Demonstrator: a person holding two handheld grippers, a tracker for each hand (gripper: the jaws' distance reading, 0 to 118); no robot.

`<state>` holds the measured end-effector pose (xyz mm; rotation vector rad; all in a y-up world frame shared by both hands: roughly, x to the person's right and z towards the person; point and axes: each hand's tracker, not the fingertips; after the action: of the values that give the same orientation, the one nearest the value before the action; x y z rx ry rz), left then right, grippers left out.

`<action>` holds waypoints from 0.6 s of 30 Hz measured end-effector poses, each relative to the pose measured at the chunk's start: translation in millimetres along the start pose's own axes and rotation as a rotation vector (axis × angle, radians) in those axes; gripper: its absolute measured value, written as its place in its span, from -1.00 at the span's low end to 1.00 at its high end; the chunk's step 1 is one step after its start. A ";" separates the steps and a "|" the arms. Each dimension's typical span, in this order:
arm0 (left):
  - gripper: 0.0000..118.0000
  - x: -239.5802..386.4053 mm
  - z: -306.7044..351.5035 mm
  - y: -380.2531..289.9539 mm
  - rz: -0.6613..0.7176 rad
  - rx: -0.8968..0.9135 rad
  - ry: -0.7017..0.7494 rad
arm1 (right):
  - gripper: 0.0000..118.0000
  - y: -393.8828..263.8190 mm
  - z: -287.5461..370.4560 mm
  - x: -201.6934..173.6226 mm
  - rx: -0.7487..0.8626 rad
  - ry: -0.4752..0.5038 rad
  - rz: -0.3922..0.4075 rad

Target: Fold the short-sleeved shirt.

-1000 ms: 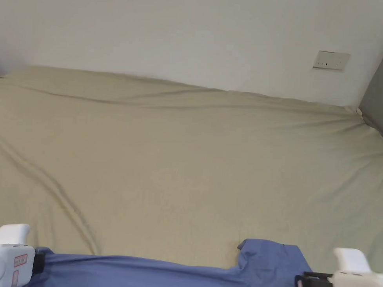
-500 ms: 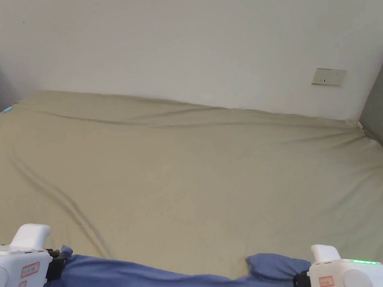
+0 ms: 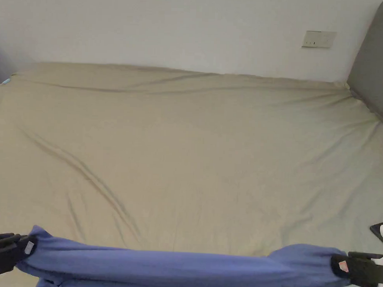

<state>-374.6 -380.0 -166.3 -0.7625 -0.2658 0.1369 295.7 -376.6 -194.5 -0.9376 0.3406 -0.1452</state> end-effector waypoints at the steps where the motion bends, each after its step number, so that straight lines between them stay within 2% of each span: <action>1: -1.00 -1.5 -2.8 -13.3 0.010 -0.039 -0.003 | -0.99 -17.2 -1.2 -2.3 -0.044 -0.020 0.021; 2: -1.00 -4.7 -9.2 -26.0 0.015 -0.077 0.004 | -0.99 -34.4 -4.4 -3.6 -0.088 -0.032 0.029; 5: -1.00 -2.8 -28.9 -63.8 0.010 -0.187 0.006 | -0.99 -72.8 -22.2 12.5 -0.194 -0.023 -0.047; 8: -1.00 -1.7 -53.6 -95.8 -0.012 -0.297 0.036 | -0.99 -95.1 -46.7 37.6 -0.217 -0.070 -0.037; 10: -1.00 -6.1 -63.4 -110.5 0.034 -0.316 0.029 | -0.98 -100.9 -60.0 48.6 -0.232 -0.064 -0.089; 12: -1.00 -12.0 -61.0 -116.8 0.122 -0.245 0.018 | -0.96 -108.4 -71.4 54.1 -0.249 -0.046 -0.168; 13: -1.00 -16.1 -59.0 -116.1 0.177 -0.226 0.008 | -0.94 -111.1 -75.5 55.7 -0.242 -0.052 -0.165; 14: -0.91 -19.4 -56.2 -115.5 0.223 -0.232 -0.002 | -0.90 -113.3 -77.3 55.3 -0.231 -0.054 -0.155; 15: -0.75 -20.2 -54.4 -116.4 0.222 -0.227 -0.001 | -0.82 -116.4 -76.4 48.6 -0.215 -0.061 -0.145; 18: -0.61 -24.4 -47.2 -113.4 0.236 -0.243 -0.006 | -0.74 -118.9 -69.0 44.7 -0.173 -0.087 -0.091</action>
<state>-381.4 -497.9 -124.5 -1.0341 -0.1992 0.3341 316.5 -511.1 -145.7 -1.1280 0.2324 -0.1592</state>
